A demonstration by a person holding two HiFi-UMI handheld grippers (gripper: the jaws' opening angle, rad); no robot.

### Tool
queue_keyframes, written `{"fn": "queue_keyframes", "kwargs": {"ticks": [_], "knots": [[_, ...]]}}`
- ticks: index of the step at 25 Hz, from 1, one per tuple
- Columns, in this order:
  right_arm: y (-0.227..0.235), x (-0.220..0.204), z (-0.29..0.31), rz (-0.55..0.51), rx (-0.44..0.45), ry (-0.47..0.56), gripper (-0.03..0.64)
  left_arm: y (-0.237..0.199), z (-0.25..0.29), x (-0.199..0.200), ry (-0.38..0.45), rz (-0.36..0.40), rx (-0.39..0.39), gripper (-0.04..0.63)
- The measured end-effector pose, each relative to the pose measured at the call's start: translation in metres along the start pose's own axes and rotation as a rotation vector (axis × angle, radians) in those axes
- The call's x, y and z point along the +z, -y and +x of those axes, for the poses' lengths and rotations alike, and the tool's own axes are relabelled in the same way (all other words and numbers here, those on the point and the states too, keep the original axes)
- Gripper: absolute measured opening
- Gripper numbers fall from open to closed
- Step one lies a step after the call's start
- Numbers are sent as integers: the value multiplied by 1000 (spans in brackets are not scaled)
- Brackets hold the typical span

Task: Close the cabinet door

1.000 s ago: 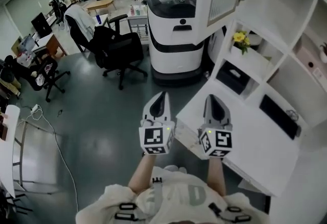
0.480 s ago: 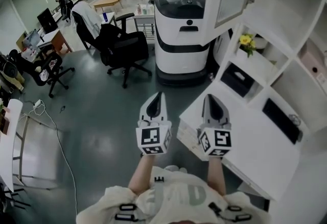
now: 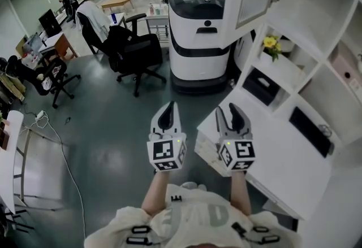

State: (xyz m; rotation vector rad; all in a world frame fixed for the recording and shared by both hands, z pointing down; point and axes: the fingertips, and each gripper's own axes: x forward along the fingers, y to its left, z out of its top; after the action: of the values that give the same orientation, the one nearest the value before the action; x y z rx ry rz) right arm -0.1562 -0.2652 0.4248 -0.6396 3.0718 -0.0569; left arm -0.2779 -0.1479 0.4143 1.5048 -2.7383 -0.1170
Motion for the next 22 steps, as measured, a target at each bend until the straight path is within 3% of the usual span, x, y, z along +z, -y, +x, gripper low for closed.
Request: {"fn": "queue_keyframes", "kwargs": {"ticks": [4, 6, 15, 22], "knots": [[0, -10, 4, 26, 4, -22, 254, 0, -1, -4, -3, 14, 1, 5], [2, -16, 6, 30, -4, -40, 278, 0, -1, -6, -10, 8, 0, 5], [12, -27, 10, 58, -25, -86, 285, -6, 2, -8, -21, 19, 13, 5], [28, 31, 27, 52, -25, 3, 285, -9, 7, -8, -28, 0, 10, 5]]}}
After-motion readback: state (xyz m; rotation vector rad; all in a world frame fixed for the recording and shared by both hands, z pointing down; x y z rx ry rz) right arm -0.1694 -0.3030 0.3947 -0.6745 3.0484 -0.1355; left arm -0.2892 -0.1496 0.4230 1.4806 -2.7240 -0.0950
